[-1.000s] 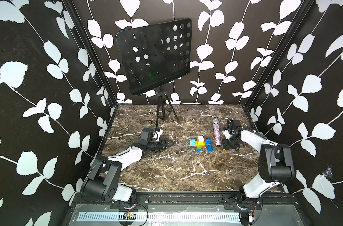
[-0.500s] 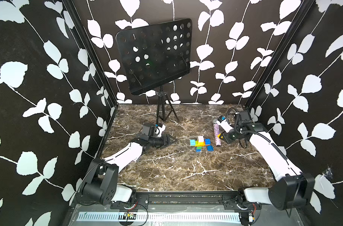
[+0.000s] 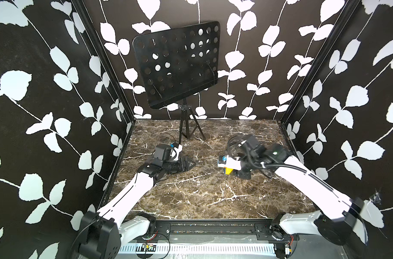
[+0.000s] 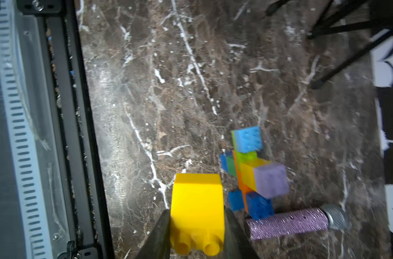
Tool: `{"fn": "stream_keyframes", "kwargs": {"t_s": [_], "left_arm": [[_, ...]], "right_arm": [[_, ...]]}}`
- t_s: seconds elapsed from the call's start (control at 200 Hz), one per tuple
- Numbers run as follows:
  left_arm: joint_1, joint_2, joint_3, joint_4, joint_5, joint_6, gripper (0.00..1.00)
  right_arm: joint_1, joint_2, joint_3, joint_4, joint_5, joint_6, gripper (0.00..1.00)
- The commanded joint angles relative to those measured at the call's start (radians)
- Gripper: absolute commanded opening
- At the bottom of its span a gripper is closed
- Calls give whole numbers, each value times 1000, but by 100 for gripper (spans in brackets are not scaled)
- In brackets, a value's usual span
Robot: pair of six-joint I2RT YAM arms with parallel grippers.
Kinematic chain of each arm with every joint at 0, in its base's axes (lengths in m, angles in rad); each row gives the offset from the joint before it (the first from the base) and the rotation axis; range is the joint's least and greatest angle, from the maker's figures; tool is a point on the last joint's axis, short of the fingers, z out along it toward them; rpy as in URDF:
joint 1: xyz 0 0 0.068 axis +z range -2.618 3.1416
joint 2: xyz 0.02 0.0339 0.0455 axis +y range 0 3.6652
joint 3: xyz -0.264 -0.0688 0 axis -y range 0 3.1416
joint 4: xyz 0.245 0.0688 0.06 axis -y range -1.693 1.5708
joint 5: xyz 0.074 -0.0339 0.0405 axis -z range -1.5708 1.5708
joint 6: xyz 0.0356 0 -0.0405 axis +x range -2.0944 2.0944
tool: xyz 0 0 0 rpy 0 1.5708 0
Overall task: Assemble a fork with lego
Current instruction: Place the lego brick at the center of the board.
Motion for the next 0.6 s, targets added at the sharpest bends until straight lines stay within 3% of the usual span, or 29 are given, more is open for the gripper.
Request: {"fn": "stream_keyframes", "kwargs": {"t_s": [0.0, 0.185, 0.415, 0.475, 0.595], "left_arm": [[13, -85, -67, -81, -138, -51, 65], [26, -237, -196, -104, -263, -161, 65], [80, -285, -280, -57, -218, -179, 65], [84, -264, -276, -45, -200, -164, 66], [89, -198, -255, -23, -163, -116, 66]], "right_arm": [[76, 110, -28, 46, 45, 49, 33], [178, 342, -41, 242, 77, 133, 31], [212, 551, 5, 310, 80, 143, 31], [217, 576, 17, 312, 87, 139, 34], [217, 574, 45, 287, 81, 151, 51]]}}
